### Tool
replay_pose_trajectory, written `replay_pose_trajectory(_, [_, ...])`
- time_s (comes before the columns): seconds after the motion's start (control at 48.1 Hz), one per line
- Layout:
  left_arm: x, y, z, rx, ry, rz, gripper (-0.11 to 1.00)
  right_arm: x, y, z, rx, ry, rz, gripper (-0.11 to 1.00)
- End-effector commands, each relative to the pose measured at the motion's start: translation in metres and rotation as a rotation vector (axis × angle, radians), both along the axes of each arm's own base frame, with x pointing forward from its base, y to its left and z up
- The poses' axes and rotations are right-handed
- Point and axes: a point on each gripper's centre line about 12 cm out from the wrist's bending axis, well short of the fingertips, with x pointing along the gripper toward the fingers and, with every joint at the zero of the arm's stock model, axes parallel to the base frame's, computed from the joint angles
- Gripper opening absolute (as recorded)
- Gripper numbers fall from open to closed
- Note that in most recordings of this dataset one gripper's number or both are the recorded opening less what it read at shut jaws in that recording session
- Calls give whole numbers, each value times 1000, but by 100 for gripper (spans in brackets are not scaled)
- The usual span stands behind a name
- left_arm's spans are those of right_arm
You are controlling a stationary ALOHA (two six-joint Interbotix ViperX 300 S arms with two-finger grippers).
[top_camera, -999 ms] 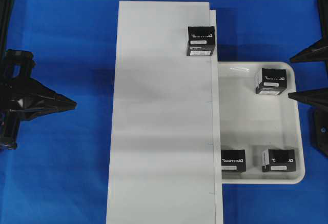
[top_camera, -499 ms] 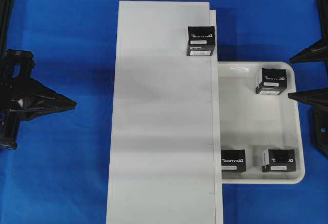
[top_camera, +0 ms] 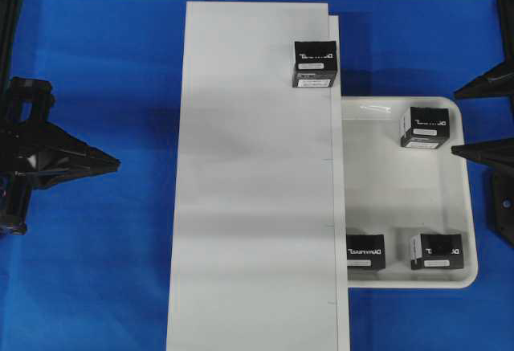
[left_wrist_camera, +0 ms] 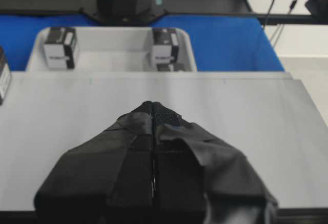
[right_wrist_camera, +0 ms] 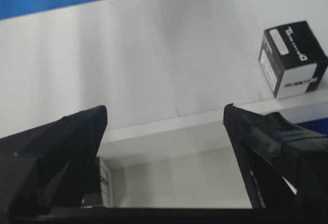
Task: Place the box from the white plastic tray onto the white base.
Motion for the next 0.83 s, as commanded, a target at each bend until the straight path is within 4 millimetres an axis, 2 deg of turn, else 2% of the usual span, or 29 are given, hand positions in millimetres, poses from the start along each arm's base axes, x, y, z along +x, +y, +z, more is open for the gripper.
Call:
replay_pose_trajectory(0.0, [2, 0, 7, 2, -19, 0, -7, 0, 0, 3, 5, -10, -3, 99])
replay_pose_trajectory(0.562, [2, 0, 7, 2, -17, 0, -7, 0, 0, 1, 22, -7, -10, 99])
replay_pose_trajectory(0.811, [0, 0, 5, -45, -14, 5, -7, -1, -1, -10, 21, 15, -15, 99])
